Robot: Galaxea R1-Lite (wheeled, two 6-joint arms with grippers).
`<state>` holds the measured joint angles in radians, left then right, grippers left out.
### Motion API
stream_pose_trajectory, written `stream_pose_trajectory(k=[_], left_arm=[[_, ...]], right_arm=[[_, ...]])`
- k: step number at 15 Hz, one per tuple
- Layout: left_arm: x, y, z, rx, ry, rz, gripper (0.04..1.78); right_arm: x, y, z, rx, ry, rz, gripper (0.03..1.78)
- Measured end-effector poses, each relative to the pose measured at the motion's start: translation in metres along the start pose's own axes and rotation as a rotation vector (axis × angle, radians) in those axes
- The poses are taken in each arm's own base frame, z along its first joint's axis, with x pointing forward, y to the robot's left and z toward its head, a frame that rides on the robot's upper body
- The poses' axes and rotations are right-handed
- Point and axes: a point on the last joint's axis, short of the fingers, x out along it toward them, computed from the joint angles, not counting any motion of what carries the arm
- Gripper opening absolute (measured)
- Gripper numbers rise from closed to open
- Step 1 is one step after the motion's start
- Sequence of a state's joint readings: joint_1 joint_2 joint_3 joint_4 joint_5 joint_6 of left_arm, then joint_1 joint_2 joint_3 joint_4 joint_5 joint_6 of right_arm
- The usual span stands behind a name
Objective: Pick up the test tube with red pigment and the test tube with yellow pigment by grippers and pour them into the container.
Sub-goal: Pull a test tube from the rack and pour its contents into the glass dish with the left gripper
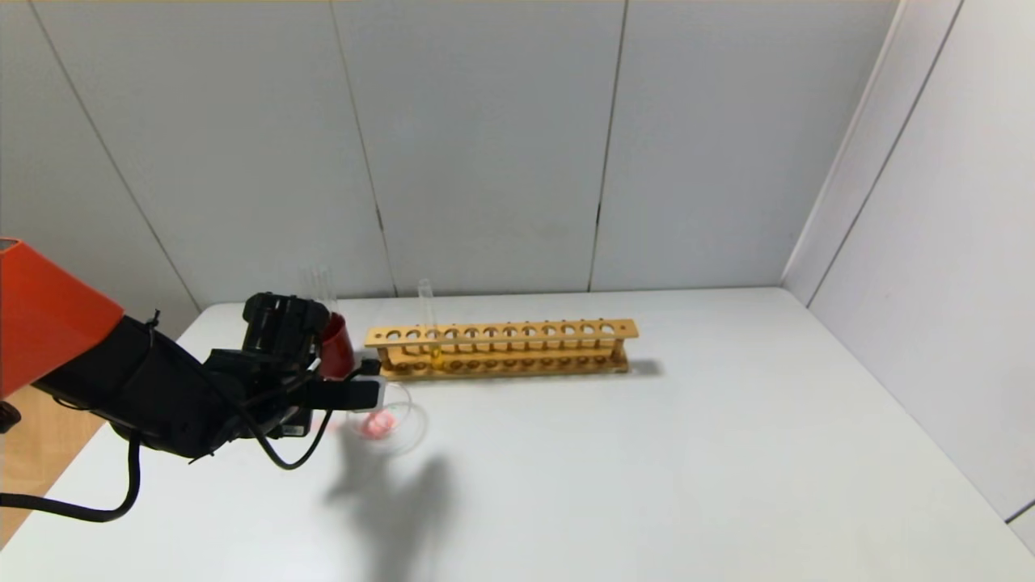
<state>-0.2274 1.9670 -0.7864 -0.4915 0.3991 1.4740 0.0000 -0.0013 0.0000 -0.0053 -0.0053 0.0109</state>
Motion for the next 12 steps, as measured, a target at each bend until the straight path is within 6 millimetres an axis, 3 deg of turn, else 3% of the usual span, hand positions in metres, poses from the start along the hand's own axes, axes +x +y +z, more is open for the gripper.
stream_pose_trajectory(k=[6,12], left_arm=[[0.007,0.004,0.006,0.018,-0.002,0.007,0.31],[0.002,0.003,0.018,0.105,0.041,0.023,0.31]], right_arm=[[0.0,0.0,0.0,0.0,0.0,0.0,1.75],[0.0,0.0,0.0,0.0,0.0,0.0,1.75]])
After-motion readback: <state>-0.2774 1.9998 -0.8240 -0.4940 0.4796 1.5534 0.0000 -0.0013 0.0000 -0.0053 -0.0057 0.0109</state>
